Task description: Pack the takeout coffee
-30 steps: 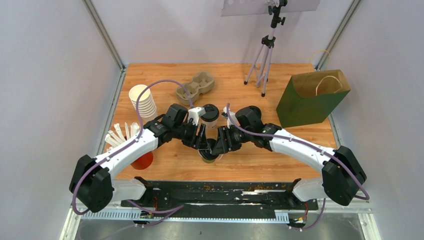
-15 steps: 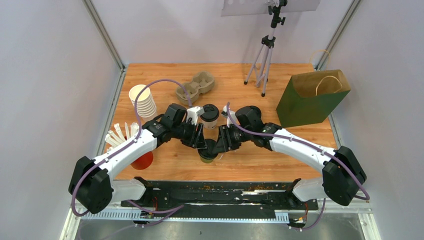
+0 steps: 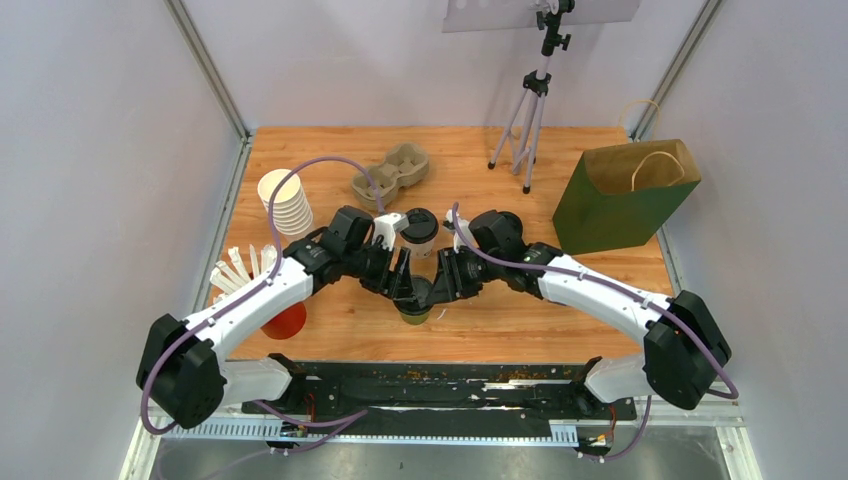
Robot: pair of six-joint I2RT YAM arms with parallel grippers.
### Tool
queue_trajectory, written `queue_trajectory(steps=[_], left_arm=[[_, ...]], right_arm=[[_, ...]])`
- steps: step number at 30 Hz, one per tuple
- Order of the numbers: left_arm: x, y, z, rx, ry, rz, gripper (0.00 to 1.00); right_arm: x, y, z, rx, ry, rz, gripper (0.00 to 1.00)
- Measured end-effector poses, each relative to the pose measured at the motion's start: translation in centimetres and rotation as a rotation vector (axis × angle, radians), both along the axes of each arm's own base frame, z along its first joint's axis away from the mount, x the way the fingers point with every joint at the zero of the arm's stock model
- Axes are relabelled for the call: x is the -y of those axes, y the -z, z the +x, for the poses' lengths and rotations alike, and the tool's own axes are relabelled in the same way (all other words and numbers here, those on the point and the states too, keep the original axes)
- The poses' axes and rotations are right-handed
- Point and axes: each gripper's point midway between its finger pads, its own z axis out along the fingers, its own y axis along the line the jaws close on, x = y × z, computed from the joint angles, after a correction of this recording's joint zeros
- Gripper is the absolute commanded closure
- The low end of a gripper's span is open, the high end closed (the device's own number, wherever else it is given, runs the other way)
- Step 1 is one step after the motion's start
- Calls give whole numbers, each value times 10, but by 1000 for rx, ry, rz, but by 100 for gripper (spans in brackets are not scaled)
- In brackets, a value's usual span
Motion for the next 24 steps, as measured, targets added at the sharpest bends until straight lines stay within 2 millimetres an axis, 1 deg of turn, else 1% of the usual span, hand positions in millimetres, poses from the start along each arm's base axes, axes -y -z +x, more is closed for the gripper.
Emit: queue_trajectory(steps=[3, 9, 11, 13, 15, 18, 21, 24], left_arm=[[-4, -4, 2, 13, -1, 26, 21], [-5, -21, 12, 60, -11, 38, 21], [-6, -25, 14, 63, -19, 36, 22], [-8, -25, 15, 58, -29, 37, 23], [-11, -24, 15, 45, -41, 41, 25], [-14, -26, 15, 38, -60, 38, 29], [-20, -29, 16, 40, -97, 18, 30], [-27, -30, 16, 27, -137, -21, 30]], right_arm=[[1, -1, 1, -3, 7, -13, 59], [2, -8, 4, 6, 19, -23, 59], [2, -10, 5, 8, 24, -29, 59], [2, -13, 7, 14, 29, -31, 62], [1, -17, 9, 22, 29, -30, 64], [-6, -29, 16, 43, 25, -14, 68], [-12, -40, 21, 63, 19, 9, 68], [-15, -44, 23, 67, 14, 17, 68]])
